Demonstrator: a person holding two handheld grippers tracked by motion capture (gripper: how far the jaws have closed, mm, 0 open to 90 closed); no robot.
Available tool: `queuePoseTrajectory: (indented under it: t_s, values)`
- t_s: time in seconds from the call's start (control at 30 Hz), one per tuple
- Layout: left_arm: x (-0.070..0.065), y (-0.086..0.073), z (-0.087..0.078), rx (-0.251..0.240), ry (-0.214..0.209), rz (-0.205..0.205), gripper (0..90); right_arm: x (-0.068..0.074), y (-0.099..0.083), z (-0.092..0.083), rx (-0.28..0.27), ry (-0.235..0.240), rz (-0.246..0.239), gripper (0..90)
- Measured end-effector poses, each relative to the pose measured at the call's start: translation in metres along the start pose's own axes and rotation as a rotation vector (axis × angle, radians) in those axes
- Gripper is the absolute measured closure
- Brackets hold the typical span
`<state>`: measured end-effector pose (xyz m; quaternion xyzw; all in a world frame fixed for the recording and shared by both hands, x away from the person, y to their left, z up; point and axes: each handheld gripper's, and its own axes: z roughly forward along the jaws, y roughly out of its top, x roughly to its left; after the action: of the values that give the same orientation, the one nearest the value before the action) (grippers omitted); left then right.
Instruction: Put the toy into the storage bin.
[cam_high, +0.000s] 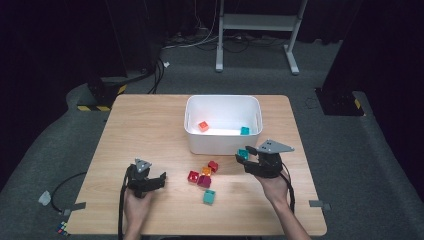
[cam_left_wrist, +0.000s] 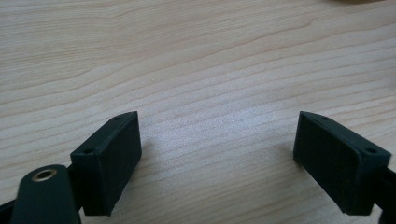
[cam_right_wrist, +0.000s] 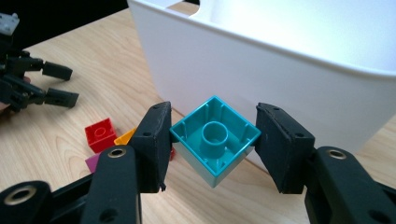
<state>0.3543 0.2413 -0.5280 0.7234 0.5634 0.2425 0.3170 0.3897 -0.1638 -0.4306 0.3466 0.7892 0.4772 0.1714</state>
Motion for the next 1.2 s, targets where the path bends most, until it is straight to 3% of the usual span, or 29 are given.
queuePoseTrajectory:
  t_s: [0.37, 0.67, 1.0, 1.2]
  values:
    - [0.000, 0.000, 0.000, 0.000, 0.000, 0.001, 15.3, -0.007, 0.030, -0.014, -0.062, -0.015, -0.006, 47.2]
    - [0.000, 0.000, 0.000, 0.000, 0.000, 0.000, 15.3, -0.014, 0.052, -0.015, -0.072, -0.021, -0.017, 47.2]
    - [0.000, 0.000, 0.000, 0.000, 0.000, 0.000, 15.3, -0.025, 0.075, -0.004, -0.071, -0.002, -0.005, 47.2]
    - [0.000, 0.000, 0.000, 0.000, 0.000, 0.000, 15.3, -0.034, 0.086, 0.006, -0.057, -0.022, -0.006, 47.2]
